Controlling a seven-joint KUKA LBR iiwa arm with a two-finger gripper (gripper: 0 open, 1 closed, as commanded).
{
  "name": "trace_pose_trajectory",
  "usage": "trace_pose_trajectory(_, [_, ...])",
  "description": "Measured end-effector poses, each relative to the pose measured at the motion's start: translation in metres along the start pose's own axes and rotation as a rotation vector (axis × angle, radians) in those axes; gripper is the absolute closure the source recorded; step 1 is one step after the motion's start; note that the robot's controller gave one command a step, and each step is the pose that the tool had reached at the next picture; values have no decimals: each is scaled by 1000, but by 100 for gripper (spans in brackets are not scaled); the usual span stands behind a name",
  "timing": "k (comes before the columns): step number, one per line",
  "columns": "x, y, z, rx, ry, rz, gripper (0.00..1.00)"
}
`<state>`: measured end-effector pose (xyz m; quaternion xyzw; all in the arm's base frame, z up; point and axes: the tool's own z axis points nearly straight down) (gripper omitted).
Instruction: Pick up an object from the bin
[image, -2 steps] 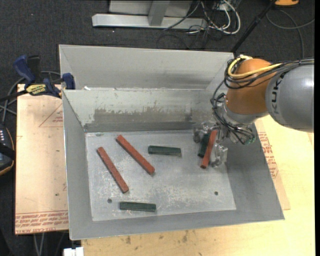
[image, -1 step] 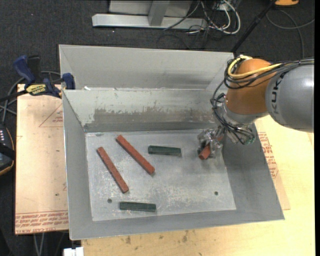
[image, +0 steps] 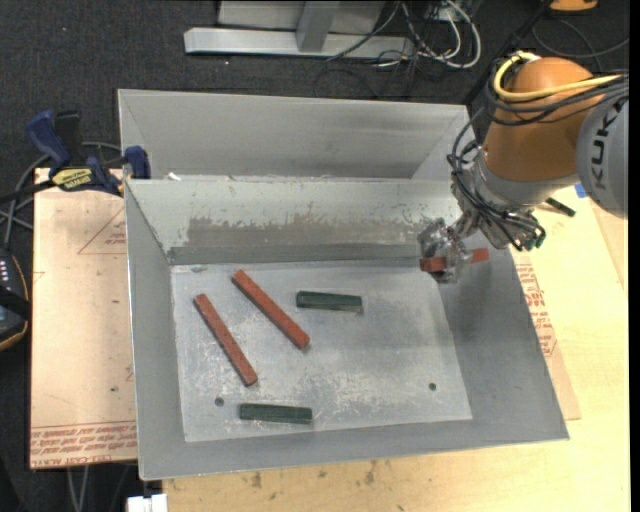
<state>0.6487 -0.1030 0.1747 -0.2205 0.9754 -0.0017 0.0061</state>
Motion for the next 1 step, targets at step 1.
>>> trace_pose_trajectory(1, [-1, 0, -11, -4, 6, 1, 100])
